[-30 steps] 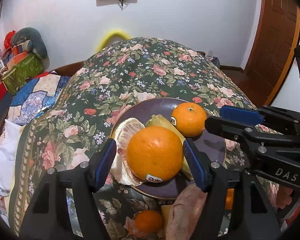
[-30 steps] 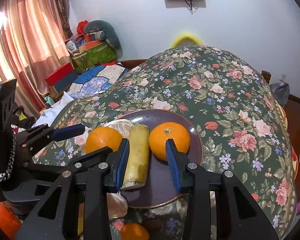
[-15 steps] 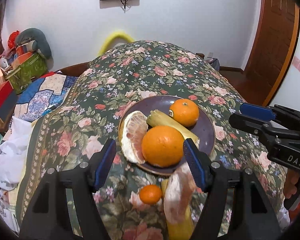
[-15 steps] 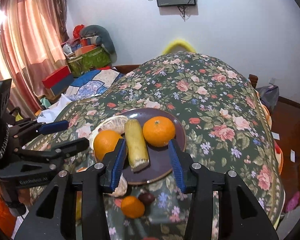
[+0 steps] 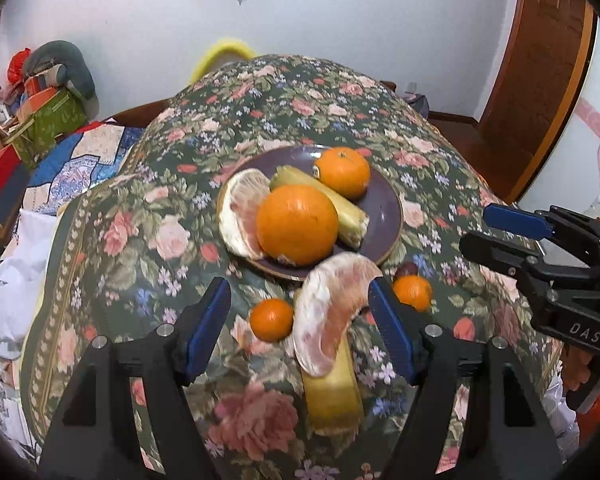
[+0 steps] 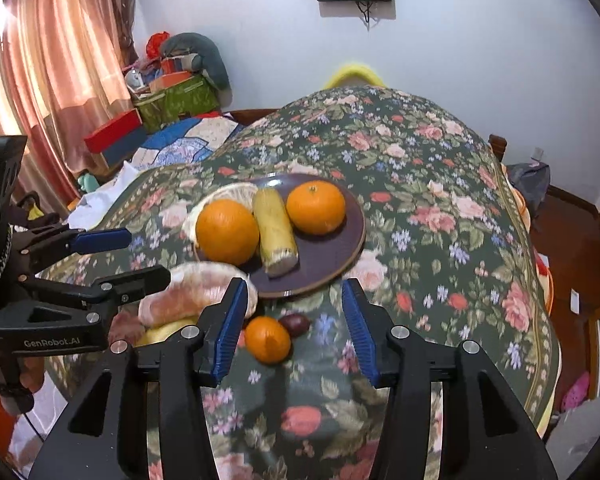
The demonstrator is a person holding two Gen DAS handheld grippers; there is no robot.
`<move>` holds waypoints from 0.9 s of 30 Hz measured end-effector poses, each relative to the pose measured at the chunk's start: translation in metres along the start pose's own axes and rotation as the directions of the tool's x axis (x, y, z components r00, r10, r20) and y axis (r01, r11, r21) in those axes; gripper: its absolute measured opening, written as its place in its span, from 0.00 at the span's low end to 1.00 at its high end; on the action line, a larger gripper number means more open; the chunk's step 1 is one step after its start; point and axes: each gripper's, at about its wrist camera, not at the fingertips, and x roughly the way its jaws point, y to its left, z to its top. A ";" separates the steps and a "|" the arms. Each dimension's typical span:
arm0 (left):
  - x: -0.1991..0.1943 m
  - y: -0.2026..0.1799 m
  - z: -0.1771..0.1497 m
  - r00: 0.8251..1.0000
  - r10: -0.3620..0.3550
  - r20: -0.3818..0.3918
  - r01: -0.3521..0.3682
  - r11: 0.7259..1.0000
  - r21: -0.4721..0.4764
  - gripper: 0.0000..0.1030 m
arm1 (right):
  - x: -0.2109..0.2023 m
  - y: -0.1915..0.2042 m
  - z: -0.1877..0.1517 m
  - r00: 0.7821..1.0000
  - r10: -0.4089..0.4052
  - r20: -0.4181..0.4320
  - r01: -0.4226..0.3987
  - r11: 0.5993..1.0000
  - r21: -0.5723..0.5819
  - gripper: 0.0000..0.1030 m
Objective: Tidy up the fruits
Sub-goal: 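Grasp a second pomelo segment with the left gripper while the right gripper grasps a small mandarin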
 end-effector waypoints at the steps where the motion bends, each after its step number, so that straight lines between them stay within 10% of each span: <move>1: 0.000 -0.001 -0.002 1.000 0.002 -0.005 -0.002 1.000 0.002 0.69 | 0.001 0.001 -0.003 1.000 -0.001 -0.006 0.001 1.000 -0.001 0.44; 27: 0.046 -0.017 -0.011 0.995 0.036 -0.095 -0.028 0.996 0.090 0.69 | 0.057 0.008 -0.036 0.985 0.094 -0.141 -0.094 0.996 0.009 0.32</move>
